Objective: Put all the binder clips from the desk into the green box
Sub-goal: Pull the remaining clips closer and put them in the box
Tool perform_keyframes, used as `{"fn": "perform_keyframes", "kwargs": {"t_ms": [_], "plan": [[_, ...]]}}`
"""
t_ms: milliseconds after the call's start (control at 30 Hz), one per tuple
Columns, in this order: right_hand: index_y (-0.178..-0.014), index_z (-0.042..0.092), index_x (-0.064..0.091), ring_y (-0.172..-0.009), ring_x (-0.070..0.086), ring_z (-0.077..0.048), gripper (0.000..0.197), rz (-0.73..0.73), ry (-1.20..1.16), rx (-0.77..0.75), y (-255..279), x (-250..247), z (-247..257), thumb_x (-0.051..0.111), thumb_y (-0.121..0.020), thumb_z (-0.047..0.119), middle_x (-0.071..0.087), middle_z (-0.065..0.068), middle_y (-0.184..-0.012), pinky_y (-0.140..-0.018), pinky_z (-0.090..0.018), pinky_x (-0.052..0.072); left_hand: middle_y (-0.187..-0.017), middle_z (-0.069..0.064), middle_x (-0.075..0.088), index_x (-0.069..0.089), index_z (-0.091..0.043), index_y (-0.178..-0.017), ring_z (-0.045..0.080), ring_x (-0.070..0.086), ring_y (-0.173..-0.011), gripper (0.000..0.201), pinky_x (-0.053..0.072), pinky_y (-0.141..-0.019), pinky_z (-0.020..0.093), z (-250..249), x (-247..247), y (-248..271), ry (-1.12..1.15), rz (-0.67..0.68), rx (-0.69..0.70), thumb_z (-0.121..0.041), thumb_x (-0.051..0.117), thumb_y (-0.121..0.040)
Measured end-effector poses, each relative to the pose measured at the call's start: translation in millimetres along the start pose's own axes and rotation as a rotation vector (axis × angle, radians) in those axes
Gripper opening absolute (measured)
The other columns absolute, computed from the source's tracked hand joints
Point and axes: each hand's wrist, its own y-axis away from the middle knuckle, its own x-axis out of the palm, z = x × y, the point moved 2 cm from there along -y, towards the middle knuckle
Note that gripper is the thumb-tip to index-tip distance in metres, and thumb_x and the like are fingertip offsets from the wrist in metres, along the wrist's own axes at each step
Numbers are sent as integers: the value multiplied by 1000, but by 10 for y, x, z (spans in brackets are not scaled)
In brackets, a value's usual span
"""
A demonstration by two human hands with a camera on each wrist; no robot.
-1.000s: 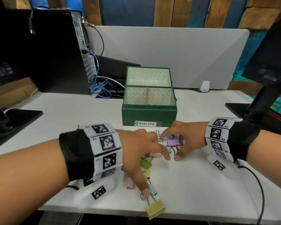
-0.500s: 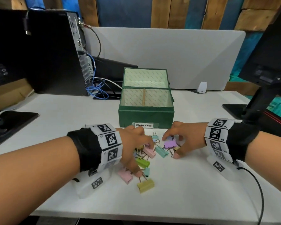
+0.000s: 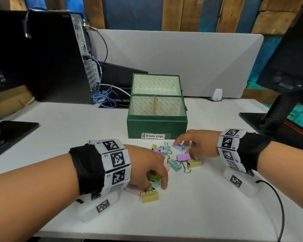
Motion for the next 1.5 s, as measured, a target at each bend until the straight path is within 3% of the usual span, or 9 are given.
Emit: {"fn": "perform_keyframes", "kwargs": {"t_ms": [133, 233, 400, 567, 867, 1033, 1267, 1400, 1500], "plan": [[-121, 37, 47, -92, 47, -14, 43, -44, 36, -3, -9, 2, -28, 62, -84, 23, 43, 6, -107, -69, -18, 37, -104, -11, 46, 60, -37, -113, 7, 45, -92, 31, 38, -68, 15, 15, -22, -71, -34, -4, -6, -28, 64, -84], [-123, 37, 46, -97, 48, -14, 44, -70, 46, -13, -12, -7, -43, 64, -83, 28, 45, 3, -118, -83, -25, 41, -97, -13, 42, 62, -30, -107, 3, 41, -76, 25, 29, -59, 11, 30, -37, -110, -50, -15, -25, -29, 66, -82], [-134, 29, 44, -124, 45, -19, 48, -32, 86, -22, -21, 15, -43, 58, -89, 26, 44, 3, -138, -104, -30, 37, -94, -12, 44, 64, -24, -101, 8, 43, -81, 20, 34, -59, 16, 42, -38, -141, -63, -19, -33, -28, 68, -82], [-111, 25, 57, -102, 54, -17, 25, -56, 78, -4, -19, 29, -83, 59, -87, 28, 55, 4, -116, -89, -27, 44, -77, -16, 38, 63, -22, -96, 5, 41, -69, 16, 30, -58, 12, 56, -37, -144, -43, -49, -32, -26, 68, -81], [-103, 25, 60, -90, 51, -15, 26, -69, 98, -3, -45, 25, -116, 54, -87, 6, 57, 2, -112, -78, -21, 40, -102, -15, 61, 59, -32, -81, 8, 57, -106, 19, 49, -91, 31, 127, -102, -70, 75, -135, -19, -12, 58, -82], [-94, 25, 60, -87, 48, -13, 19, -111, 54, -18, -21, 4, -87, 51, -87, 9, 52, 5, -108, -77, -22, 37, -87, -23, 57, 62, -34, -95, -4, 54, -83, 19, 48, -85, 22, 300, -235, 65, 59, -238, -87, -18, 51, -90], [-95, 26, 56, -84, 49, -13, 17, -51, 31, -132, 9, -43, 77, 44, -91, 15, 46, 7, -106, -78, -22, 41, -106, -5, 61, 57, -38, -93, 16, 57, -100, 34, 45, -90, 27, 852, -161, 242, 31, -203, -406, -14, 33, -96], [-97, 25, 55, -72, 45, -5, 16, 21, 61, -120, -75, 7, 123, 42, -94, 16, 44, 9, -102, -68, -17, 38, -82, -10, 50, 55, -29, -113, 12, 48, -82, 22, 38, -71, 21, 861, -10, 199, 80, -176, -408, -32, 45, -93], [-103, 25, 56, -69, 43, 0, 16, 18, 41, -96, -100, 15, 105, 44, -94, 22, 46, 10, -99, -66, -17, 38, -76, -14, 40, 53, -33, -115, 12, 47, -81, 29, 44, -82, 26, 839, 23, 162, 81, -160, -398, -37, 55, -87]]}}
